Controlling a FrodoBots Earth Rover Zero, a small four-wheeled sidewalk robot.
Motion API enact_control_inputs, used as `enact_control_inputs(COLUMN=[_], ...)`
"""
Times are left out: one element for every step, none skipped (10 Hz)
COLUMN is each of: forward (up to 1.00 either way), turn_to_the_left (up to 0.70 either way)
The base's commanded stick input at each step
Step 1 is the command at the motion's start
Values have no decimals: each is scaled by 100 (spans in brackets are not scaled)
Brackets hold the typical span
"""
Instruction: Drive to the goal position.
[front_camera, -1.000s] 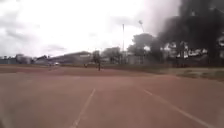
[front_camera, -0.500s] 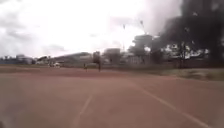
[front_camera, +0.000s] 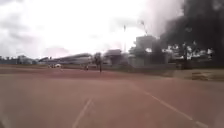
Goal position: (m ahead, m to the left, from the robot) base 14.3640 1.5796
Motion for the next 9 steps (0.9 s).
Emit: enact_control_inputs(forward=[70, 70, 70, 70, 70, 70, 70, 70, 70], turn_to_the_left=[0, 0, 0, 0, 0, 0, 0, 0, 0])
